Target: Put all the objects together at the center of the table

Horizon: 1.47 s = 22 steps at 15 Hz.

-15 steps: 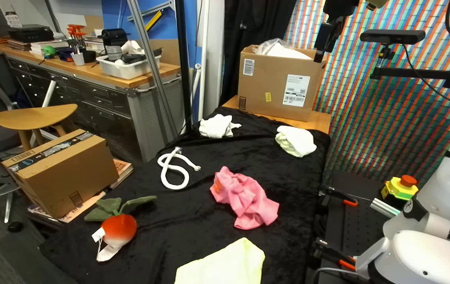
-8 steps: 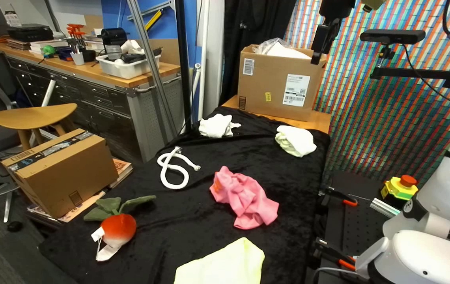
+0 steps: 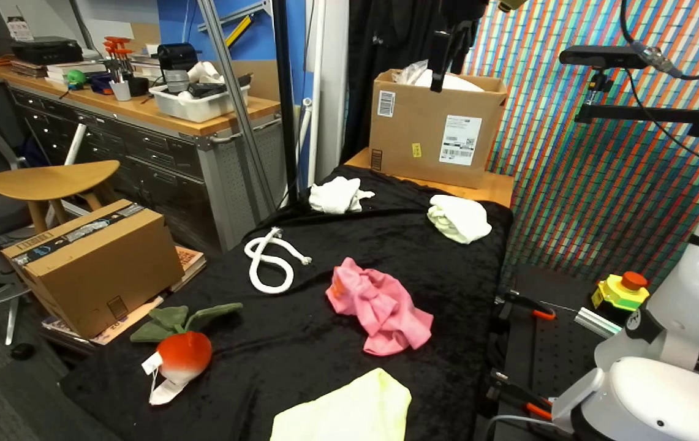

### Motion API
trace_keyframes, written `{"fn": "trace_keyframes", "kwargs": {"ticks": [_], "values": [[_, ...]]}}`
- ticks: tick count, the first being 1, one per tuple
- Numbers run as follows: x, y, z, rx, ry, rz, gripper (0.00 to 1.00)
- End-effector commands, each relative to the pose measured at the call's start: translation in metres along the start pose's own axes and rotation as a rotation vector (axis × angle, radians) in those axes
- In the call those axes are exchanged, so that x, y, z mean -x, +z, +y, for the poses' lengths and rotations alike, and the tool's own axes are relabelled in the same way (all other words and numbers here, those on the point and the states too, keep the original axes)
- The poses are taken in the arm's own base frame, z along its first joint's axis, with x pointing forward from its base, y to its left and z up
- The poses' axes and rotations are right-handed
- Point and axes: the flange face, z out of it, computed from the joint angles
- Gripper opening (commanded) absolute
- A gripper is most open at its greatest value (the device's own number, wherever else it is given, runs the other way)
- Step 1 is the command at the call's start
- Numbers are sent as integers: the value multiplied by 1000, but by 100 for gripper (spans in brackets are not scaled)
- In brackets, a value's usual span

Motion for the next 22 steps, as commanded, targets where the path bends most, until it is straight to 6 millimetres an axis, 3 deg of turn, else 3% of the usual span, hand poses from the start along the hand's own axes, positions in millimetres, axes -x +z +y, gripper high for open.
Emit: {"fn": "trace_keyframes", "kwargs": {"ticks": [1, 7, 11, 16, 22], "values": [[-68, -5, 4, -12, 10, 13, 100], [-153, 16, 16, -67, 38, 57, 100], [-194, 39, 6, -114, 68, 60, 100], [-229, 77, -15, -142, 78, 28, 100], [-252, 134, -17, -136, 127, -52, 100]]}}
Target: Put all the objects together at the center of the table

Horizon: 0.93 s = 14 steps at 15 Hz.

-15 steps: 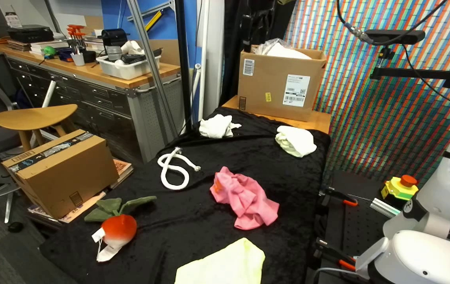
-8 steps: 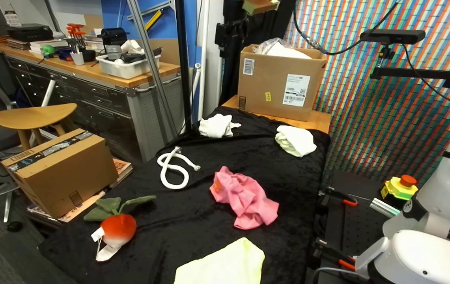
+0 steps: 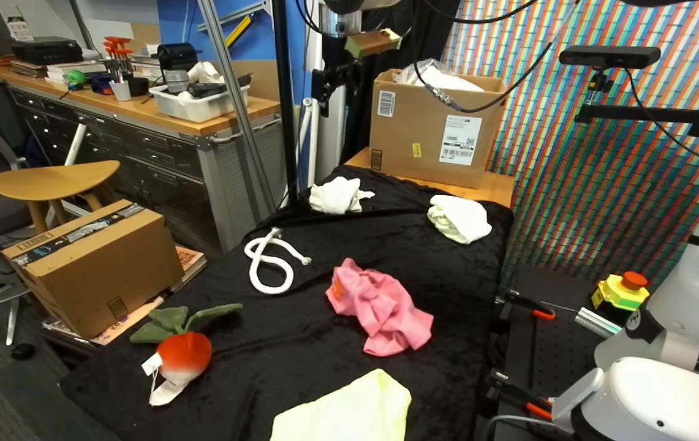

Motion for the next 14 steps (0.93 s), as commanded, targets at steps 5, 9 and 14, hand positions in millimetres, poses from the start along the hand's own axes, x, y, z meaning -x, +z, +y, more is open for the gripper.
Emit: {"fn": "trace_keyframes", "kwargs": {"ticks": [5, 9, 14], "values": [[-28, 60, 10, -3, 76, -101, 100], [-33, 91, 18, -30, 100, -147, 100], [-44, 112, 31, -40, 153, -74, 100]]}}
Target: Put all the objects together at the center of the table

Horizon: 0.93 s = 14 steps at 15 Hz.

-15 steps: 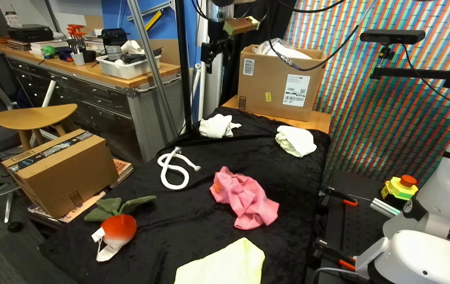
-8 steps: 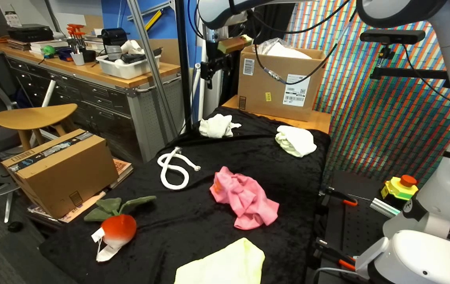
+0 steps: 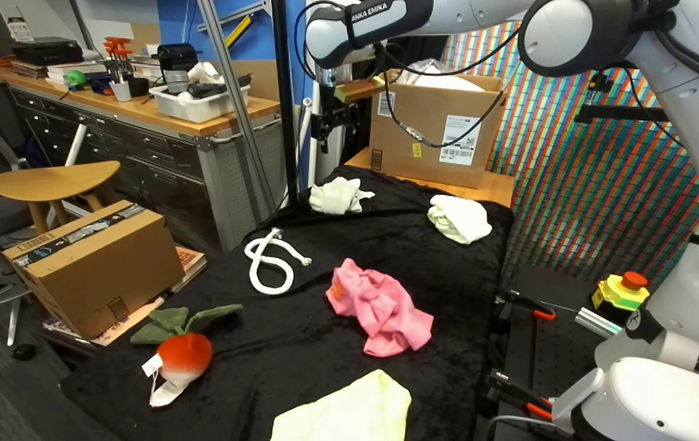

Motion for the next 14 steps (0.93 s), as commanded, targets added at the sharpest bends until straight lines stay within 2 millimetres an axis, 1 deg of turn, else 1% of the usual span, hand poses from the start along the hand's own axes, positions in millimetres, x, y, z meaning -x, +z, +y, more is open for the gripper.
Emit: {"fn": "trace_keyframes", "kwargs": {"ticks": [1, 4, 7, 10, 14], "values": [[-14, 5, 11, -17, 47, 61, 100], [-16, 14, 23, 4, 54, 92, 100], [-17, 25, 27, 21, 41, 118, 100], [-18, 44, 26, 19, 44, 116, 100], [-19, 77, 22, 20, 55, 88, 100]]}}
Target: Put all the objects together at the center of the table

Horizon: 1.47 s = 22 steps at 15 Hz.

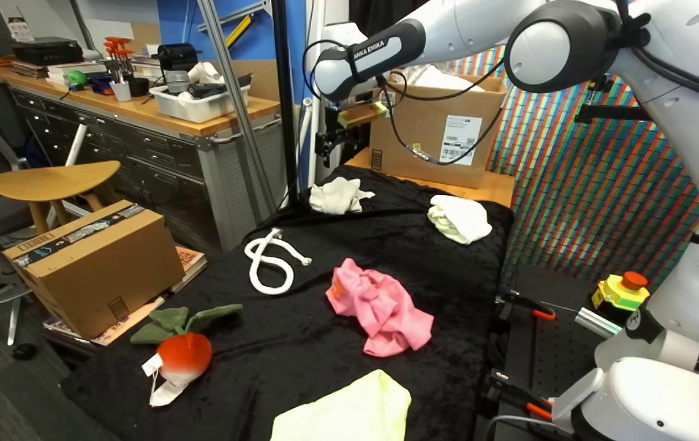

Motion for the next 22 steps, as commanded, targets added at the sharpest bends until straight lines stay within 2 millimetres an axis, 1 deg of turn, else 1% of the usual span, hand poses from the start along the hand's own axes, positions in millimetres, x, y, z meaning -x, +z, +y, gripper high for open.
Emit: {"fn": "trace_keyframes", "kwargs": {"ticks": [1, 5, 10, 14, 20, 21, 22], "values": [[-2, 24, -1, 10, 14, -6, 100], [-1, 52, 2, 23, 26, -44, 100], [2, 72, 1, 22, 36, -78, 100], [3, 78, -1, 16, 47, -92, 100], [3, 79, -2, 13, 61, -95, 100], [3, 80, -2, 14, 62, -97, 99], [3, 80, -2, 13, 62, -98, 93]]}}
